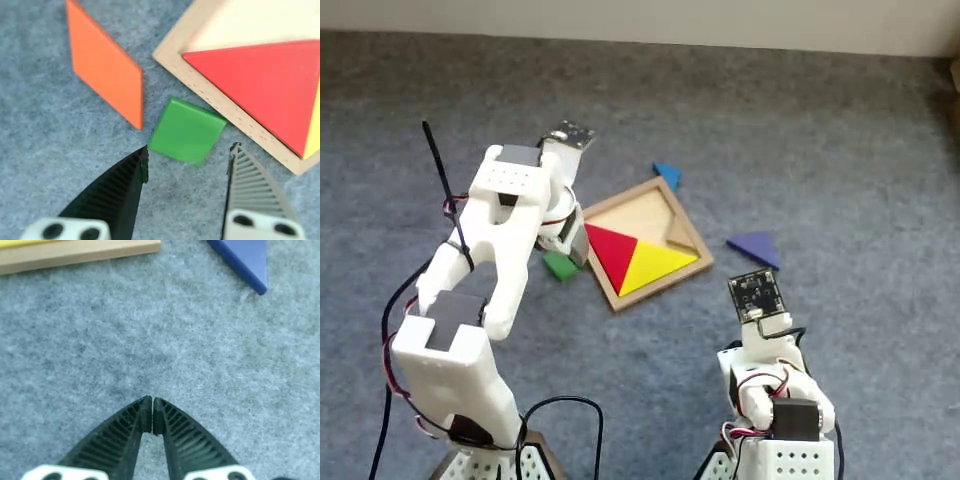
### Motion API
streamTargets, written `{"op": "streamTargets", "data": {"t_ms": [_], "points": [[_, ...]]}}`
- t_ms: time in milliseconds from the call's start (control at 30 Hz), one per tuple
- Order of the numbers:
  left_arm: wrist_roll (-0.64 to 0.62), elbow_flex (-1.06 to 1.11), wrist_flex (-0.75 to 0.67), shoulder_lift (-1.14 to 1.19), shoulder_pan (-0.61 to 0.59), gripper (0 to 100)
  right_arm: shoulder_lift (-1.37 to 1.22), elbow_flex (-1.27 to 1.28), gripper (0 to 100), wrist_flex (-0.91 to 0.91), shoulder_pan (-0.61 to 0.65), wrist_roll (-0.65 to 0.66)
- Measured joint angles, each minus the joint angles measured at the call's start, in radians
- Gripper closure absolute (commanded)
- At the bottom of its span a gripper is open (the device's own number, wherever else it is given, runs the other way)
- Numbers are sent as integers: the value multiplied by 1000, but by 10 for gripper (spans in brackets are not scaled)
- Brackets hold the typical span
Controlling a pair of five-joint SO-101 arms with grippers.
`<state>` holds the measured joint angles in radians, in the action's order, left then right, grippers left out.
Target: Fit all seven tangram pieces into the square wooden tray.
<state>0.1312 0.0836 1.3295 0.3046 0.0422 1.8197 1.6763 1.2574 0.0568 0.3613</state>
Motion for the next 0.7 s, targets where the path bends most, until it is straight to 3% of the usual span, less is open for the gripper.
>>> {"op": "streamTargets", "data": {"t_ms": [333,700], "points": [[17,-126,34,203,66,741,0,0,971,0,0,0],[18,-167,54,227,66,741,0,0,971,0,0,0]]}}
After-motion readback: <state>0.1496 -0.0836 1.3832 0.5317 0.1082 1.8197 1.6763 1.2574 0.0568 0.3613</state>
